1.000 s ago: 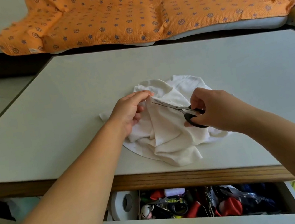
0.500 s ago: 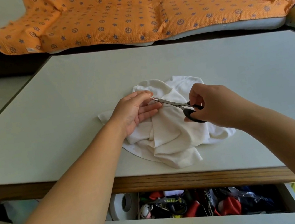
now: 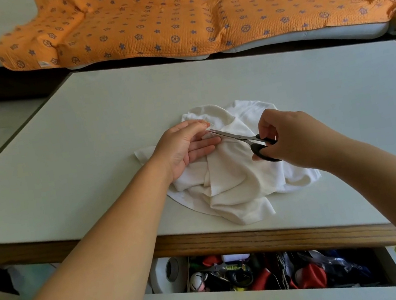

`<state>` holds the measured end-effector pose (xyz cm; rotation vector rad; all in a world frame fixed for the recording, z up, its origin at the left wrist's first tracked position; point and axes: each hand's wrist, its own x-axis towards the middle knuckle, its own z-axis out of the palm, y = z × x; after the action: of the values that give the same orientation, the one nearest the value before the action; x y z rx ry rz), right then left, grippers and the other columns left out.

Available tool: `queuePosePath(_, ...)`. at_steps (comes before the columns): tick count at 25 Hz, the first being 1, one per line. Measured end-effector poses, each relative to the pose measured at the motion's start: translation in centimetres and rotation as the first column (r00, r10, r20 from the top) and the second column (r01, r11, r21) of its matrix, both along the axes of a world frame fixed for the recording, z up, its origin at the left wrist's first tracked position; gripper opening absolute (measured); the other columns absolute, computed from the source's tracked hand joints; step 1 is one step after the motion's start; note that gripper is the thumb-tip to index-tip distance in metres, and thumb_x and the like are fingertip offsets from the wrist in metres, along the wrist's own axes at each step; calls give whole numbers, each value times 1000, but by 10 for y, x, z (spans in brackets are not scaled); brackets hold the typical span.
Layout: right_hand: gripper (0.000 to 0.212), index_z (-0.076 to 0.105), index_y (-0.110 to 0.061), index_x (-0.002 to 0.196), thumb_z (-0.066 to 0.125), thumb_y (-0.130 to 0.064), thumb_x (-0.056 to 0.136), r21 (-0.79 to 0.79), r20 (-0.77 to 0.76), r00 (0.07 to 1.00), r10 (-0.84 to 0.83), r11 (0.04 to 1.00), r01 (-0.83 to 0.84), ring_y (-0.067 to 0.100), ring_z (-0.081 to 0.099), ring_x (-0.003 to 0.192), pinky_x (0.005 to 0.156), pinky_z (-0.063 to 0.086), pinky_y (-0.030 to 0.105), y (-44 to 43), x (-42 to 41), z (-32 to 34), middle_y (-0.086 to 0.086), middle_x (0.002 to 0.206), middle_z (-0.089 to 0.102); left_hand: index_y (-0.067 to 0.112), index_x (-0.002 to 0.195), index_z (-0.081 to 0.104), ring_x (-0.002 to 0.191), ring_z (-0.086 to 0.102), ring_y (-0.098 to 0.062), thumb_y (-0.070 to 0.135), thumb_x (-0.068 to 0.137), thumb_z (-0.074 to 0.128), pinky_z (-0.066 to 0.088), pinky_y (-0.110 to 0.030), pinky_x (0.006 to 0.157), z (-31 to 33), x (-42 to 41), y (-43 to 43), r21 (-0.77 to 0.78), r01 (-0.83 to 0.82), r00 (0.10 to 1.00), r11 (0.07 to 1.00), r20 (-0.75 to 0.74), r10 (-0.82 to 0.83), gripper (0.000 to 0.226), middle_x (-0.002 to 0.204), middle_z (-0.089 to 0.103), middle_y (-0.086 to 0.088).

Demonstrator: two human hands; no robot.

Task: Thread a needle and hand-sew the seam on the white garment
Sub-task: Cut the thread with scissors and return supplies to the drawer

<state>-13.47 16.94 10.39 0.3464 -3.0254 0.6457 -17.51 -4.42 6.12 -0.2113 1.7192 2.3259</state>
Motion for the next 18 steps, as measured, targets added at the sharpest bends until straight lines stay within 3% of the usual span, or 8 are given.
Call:
queuePosePath(10,28,52,-19,90,75,-33,81,3,1,1000,25,1000,-25,19,57,74,68,48,35,-4,-3,-1,-6,80,62,8,97,64,83,75,-25,9,91,63,62,-29,74,0,-2,-1,-13,32,999,999,14,-32,7,106,65,-19)
queuePosePath(18,27,47,-20,84,74,-27,82,-14,6,998,62,998,-62,9,45,61,54,35,24,-4,-4,-3,-9,69,51,7,96,65,84,74,-26,8,91,63,61,-31,77,-2,-4,-1,-29,47,999,998,29,-46,6,97,68,-16)
